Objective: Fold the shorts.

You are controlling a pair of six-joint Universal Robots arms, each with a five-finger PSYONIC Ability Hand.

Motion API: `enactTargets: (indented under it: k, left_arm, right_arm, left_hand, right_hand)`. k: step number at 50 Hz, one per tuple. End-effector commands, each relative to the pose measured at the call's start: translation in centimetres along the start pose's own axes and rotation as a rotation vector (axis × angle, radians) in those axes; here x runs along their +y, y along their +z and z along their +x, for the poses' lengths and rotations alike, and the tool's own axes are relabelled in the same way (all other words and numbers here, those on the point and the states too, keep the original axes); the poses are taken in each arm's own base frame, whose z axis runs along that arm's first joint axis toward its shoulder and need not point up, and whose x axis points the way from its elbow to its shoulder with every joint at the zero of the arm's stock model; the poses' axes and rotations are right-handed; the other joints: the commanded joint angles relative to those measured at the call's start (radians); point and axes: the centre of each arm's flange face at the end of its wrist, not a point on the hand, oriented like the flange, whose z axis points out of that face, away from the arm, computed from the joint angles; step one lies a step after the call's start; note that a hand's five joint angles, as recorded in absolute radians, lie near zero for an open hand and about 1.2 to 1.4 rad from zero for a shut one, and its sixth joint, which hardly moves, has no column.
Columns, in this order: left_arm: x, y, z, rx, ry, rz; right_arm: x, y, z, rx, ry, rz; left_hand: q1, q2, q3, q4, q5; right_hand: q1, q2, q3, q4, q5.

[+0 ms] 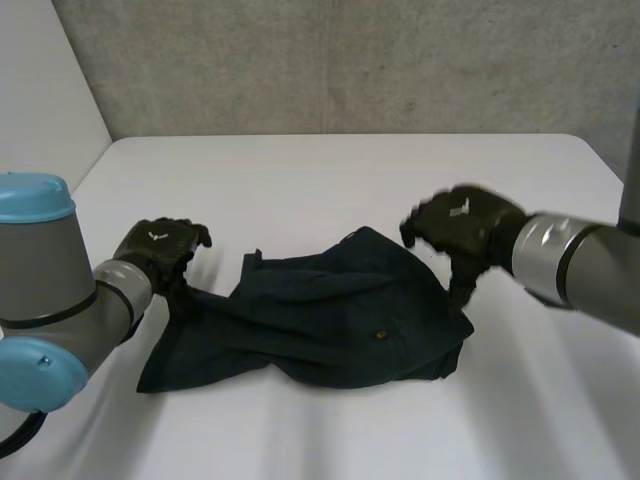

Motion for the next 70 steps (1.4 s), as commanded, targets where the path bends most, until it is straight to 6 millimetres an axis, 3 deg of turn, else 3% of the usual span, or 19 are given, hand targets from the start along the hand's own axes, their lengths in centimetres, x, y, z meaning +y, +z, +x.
enactTargets:
  k: [1, 8, 16, 26, 30, 31, 34, 37, 38, 39, 42, 43, 46, 47, 51, 55, 61, 65, 70]
  left_arm:
    - [-0.8, 0.4, -0.3, -0.009, 0.012, 0.026]
    - [-0.2, 0.6, -0.1, -0.003, 0.050, 0.008]
    - [1.6, 1.7, 0.4, 0.017, 0.124, -0.048]
    - [2.2, 3.0, 1.1, 0.034, 0.139, -0.062]
    - [1.7, 3.3, 1.0, 0.029, 0.142, -0.044]
    - [1.5, 3.5, 1.0, 0.029, 0.143, -0.038]
    - [0.2, 4.1, 0.7, 0.014, 0.148, 0.005]
    - [-3.4, 5.0, -0.4, -0.039, 0.177, 0.119]
    - [-4.7, 5.2, -0.7, -0.056, 0.188, 0.158]
    - [-7.7, 5.3, -1.5, -0.094, 0.207, 0.253]
    - [-13.3, 4.9, -2.9, -0.179, 0.206, 0.435]
    - [-17.0, 4.0, -3.9, -0.247, 0.188, 0.568]
    - [-22.7, 1.2, -4.9, -0.339, 0.141, 0.801]
    - [-25.9, -1.4, -5.8, -0.395, 0.100, 0.954]
    - [-29.4, -5.9, -6.6, -0.424, 0.013, 1.179]
    - [-28.1, -5.7, -6.3, -0.384, -0.024, 1.142]
    - [-22.6, -2.7, -4.8, -0.322, -0.026, 0.948]
    - [-17.4, -1.0, -3.5, -0.274, -0.013, 0.784]
    - [-10.9, 0.6, -1.8, -0.225, 0.005, 0.599]
  right_arm:
    - [-2.5, 0.5, 2.4, 0.068, 0.180, 0.107]
    - [-0.6, 4.5, 2.1, 0.020, 0.224, 0.052]
    - [2.0, 7.7, 1.7, -0.008, 0.236, -0.006]
    - [4.5, 10.7, -0.4, -0.058, 0.203, -0.033]
    - [4.8, 11.3, -1.1, -0.072, 0.164, -0.031]
    - [4.4, 11.5, -1.0, -0.066, 0.142, -0.011]
    - [2.1, 11.8, 0.4, -0.008, 0.095, 0.087]
    - [-1.1, 11.7, 2.3, 0.074, 0.044, 0.223]
    - [-3.9, 11.1, 4.0, 0.149, 0.007, 0.346]
    - [-5.4, 10.6, 4.8, 0.192, -0.014, 0.414]
    - [-11.0, 8.1, 8.0, 0.384, -0.071, 0.699]
    - [-12.3, 7.3, 8.6, 0.430, -0.076, 0.770]
    - [-16.3, 3.3, 10.5, 0.566, -0.063, 1.032]
    - [-16.8, 2.5, 10.6, 0.582, -0.064, 1.074]
    - [-17.6, 0.6, 10.8, 0.604, -0.058, 1.170]
    - [-17.1, 0.8, 10.6, 0.589, -0.040, 1.143]
    - [-14.7, 2.8, 9.1, 0.495, -0.026, 1.014]
    - [-11.6, 5.1, 7.5, 0.412, -0.006, 0.895]
    - [-5.2, 8.5, 4.4, 0.284, 0.049, 0.678]
  left_hand:
    - [0.007, 0.029, 0.023, 0.030, 0.038]
    - [0.022, 0.044, 0.038, 0.044, 0.052]
    - [0.090, 0.111, 0.105, 0.112, 0.120]
    - [0.662, 0.683, 0.678, 0.684, 0.692]
    - [1.017, 1.038, 1.033, 1.039, 1.047]
    - [1.031, 1.053, 1.047, 1.054, 1.062]
    - [1.032, 1.053, 1.048, 1.054, 1.062]
    - [1.032, 1.053, 1.048, 1.054, 1.062]
    - [1.032, 1.053, 1.048, 1.054, 1.062]
    - [1.032, 1.053, 1.048, 1.054, 1.062]
    - [1.032, 1.053, 1.048, 1.054, 1.062]
    - [1.032, 1.053, 1.048, 1.054, 1.062]
    - [1.032, 1.053, 1.048, 1.054, 1.062]
    - [1.032, 1.053, 1.048, 1.054, 1.062]
    - [1.032, 1.053, 1.048, 1.054, 1.062]
    - [1.032, 1.053, 1.048, 1.054, 1.062]
    - [1.032, 1.053, 1.048, 1.054, 1.062]
    - [1.032, 1.053, 1.048, 1.054, 1.062]
    - [1.032, 1.053, 1.048, 1.054, 1.062]
  right_hand:
    - [0.047, 0.003, 0.007, 0.011, 0.008]
    - [-0.138, -0.182, -0.178, -0.174, -0.177]
    - [-0.126, -0.171, -0.167, -0.162, -0.166]
    - [-0.062, -0.106, -0.103, -0.098, -0.101]
    - [0.583, 0.538, 0.542, 0.547, 0.543]
    - [0.984, 0.940, 0.944, 0.948, 0.945]
    - [0.988, 0.944, 0.948, 0.952, 0.949]
    - [0.988, 0.944, 0.948, 0.952, 0.949]
    - [0.988, 0.944, 0.948, 0.952, 0.949]
    - [0.988, 0.944, 0.948, 0.952, 0.949]
    - [0.988, 0.944, 0.948, 0.952, 0.949]
    - [0.988, 0.944, 0.948, 0.952, 0.949]
    - [0.988, 0.944, 0.948, 0.952, 0.949]
    - [0.988, 0.944, 0.948, 0.952, 0.949]
    - [0.988, 0.944, 0.948, 0.952, 0.949]
    - [0.988, 0.944, 0.948, 0.952, 0.949]
    - [0.988, 0.944, 0.948, 0.952, 0.949]
    - [0.988, 0.944, 0.948, 0.952, 0.949]
    - [0.988, 0.944, 0.948, 0.952, 0.949]
